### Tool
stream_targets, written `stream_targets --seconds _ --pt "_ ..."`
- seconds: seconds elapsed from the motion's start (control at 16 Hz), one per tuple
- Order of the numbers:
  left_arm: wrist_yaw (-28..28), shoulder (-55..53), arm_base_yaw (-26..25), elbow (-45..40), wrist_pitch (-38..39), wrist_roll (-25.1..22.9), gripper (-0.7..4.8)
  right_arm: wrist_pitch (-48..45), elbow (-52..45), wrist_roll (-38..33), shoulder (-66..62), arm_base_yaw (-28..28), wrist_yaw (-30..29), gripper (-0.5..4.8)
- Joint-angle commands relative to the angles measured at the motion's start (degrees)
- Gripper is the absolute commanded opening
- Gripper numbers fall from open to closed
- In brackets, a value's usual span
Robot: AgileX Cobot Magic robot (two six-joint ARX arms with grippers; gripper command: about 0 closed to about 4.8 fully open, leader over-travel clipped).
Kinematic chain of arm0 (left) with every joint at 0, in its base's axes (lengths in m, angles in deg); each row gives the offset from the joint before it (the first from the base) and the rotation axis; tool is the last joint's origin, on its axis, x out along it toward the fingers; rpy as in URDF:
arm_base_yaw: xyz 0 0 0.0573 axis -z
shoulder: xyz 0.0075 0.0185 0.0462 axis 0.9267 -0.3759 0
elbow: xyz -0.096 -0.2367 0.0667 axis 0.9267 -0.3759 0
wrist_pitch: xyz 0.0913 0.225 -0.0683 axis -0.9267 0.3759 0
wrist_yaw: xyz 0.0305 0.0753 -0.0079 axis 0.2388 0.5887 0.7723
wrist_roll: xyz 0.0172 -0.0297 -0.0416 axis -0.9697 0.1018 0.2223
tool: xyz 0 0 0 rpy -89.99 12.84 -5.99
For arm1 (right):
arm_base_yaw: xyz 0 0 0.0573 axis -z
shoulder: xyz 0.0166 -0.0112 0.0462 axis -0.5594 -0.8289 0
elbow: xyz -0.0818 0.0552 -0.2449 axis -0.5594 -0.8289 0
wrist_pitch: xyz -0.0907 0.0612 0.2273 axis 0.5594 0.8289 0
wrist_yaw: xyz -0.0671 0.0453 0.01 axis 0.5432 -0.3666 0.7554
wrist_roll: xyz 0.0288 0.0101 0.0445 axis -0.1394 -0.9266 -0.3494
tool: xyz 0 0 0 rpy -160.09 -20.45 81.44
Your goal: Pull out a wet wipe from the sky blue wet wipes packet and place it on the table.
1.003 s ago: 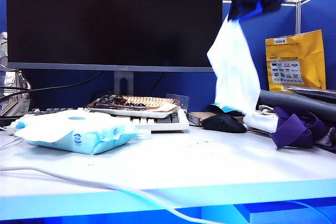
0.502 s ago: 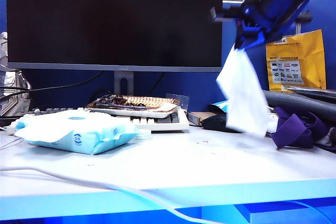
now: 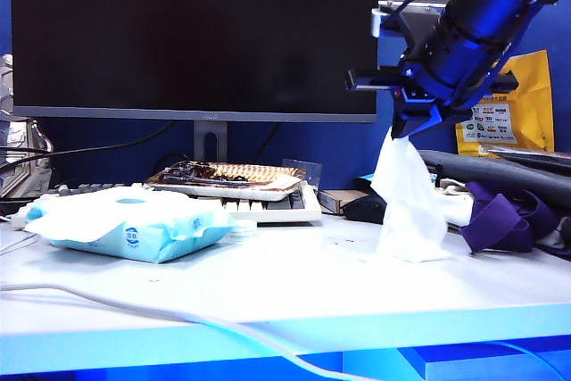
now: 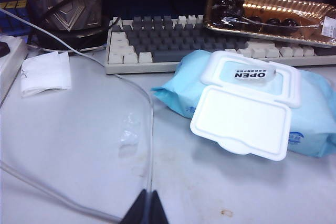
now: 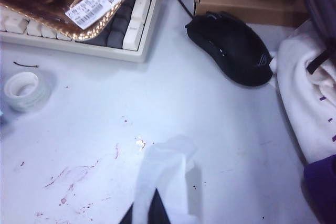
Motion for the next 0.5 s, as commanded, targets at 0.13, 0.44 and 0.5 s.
stream_targets --seconds 0.13,0.44,0.5 --pt "-0.2 0.2 0.0 0.0 0.7 -0.2 -0.05 -0.6 0.2 -0.4 -0.1 0.0 0.8 -0.06" --pt "-0.2 0.2 0.0 0.0 0.7 -0.2 -0.05 -0.4 0.2 -0.4 -0.3 0.0 2.2 -0.05" --pt "-0.2 0.2 0.0 0.0 0.7 -0.2 -0.05 -0.5 0.2 -0.4 -0.3 0.0 2.7 0.0"
